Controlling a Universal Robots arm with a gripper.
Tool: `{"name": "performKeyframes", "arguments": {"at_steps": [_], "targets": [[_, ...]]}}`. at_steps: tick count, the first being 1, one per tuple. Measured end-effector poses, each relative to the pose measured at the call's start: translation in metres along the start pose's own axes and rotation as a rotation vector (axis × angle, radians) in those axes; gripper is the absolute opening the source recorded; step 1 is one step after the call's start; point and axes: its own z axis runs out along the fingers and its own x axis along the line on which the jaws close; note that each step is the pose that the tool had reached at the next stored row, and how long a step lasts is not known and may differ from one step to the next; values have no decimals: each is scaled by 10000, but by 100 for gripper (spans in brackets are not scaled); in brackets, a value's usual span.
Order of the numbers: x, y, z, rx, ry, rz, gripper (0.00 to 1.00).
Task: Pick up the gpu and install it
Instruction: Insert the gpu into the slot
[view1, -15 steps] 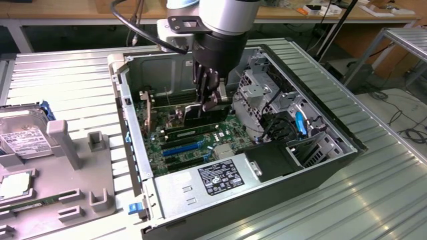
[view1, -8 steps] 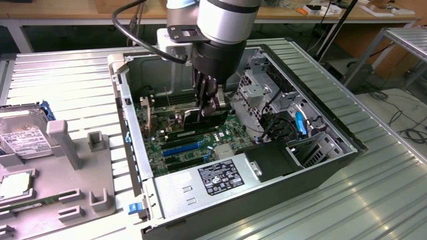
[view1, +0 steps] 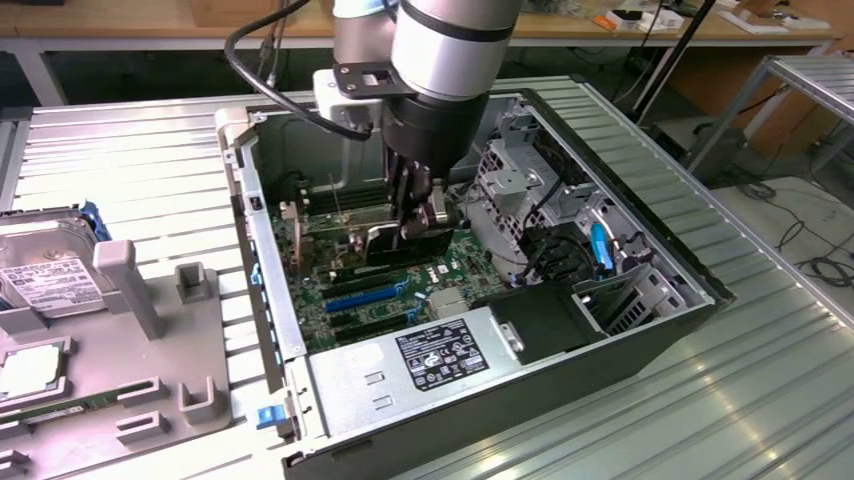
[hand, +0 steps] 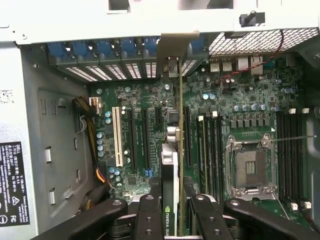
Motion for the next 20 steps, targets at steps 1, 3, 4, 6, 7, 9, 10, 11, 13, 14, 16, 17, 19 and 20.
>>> {"name": "performKeyframes", "arguments": {"at_steps": [1, 3, 4, 6, 7, 9, 10, 11, 13, 14, 16, 17, 19, 20], "targets": [[-1, 1, 13, 0, -11, -1, 27], [-4, 8, 42, -2, -27, 0, 27], [-7, 9, 50, -2, -30, -1, 27], [-9, 9, 55, -3, -34, -2, 27], [-9, 9, 55, -3, -35, -3, 27], [-9, 10, 56, -3, -36, -2, 27], [-10, 9, 58, -2, -37, -2, 27], [-13, 10, 64, -1, -40, -1, 27], [-22, 12, 75, -1, -38, -1, 27], [-28, 15, 88, -1, -38, -1, 27], [-27, 33, 98, 3, -36, -1, 27], [-25, 52, 106, 10, -36, -2, 27], [-25, 65, 118, 20, -41, -2, 27], [-25, 68, 125, 24, -42, -2, 27]]}}
